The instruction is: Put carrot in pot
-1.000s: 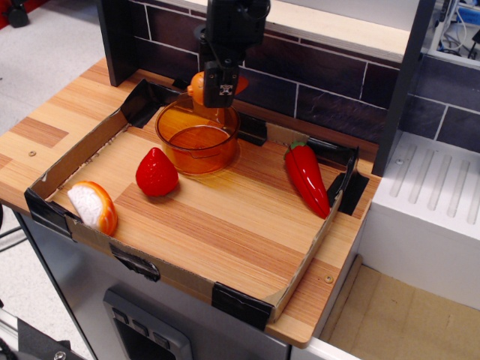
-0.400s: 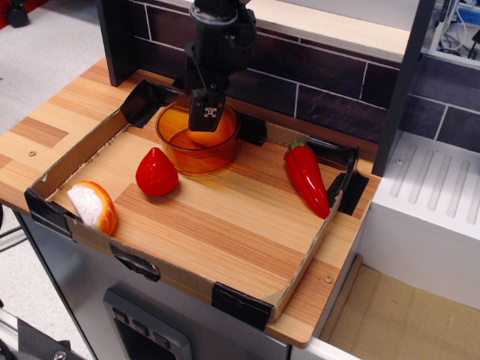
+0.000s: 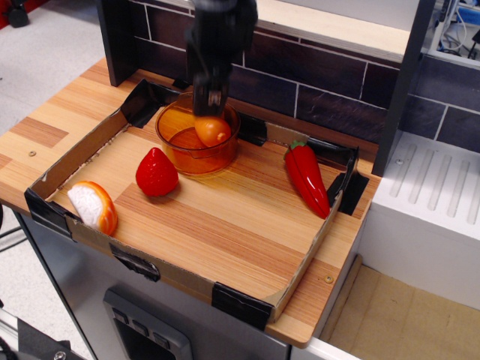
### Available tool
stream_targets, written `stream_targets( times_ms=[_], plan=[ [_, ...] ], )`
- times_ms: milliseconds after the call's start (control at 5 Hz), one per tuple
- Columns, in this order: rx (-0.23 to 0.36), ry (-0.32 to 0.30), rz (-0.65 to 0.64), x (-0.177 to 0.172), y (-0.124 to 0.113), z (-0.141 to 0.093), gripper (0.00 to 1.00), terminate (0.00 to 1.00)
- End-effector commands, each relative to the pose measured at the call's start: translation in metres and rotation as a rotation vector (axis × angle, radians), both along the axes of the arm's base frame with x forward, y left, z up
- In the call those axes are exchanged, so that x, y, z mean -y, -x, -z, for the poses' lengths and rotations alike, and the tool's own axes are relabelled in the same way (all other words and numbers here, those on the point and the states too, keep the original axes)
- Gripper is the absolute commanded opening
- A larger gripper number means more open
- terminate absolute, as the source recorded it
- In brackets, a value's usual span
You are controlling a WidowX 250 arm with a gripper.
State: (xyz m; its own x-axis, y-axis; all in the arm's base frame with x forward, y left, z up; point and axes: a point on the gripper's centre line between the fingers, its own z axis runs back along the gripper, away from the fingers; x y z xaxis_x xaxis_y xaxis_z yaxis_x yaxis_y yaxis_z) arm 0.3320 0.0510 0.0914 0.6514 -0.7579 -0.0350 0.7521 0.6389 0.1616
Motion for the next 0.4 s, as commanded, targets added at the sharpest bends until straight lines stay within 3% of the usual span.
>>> stream_targets(
  times_ms=[0, 200],
  plan=[
    [0.078, 0.041, 0.008, -0.0059, 0.0014, -0.0491, 1.0, 0.0],
    [0.078, 0.041, 0.008, -0.0059, 0.0014, -0.0491, 1.0, 1.0]
  ],
)
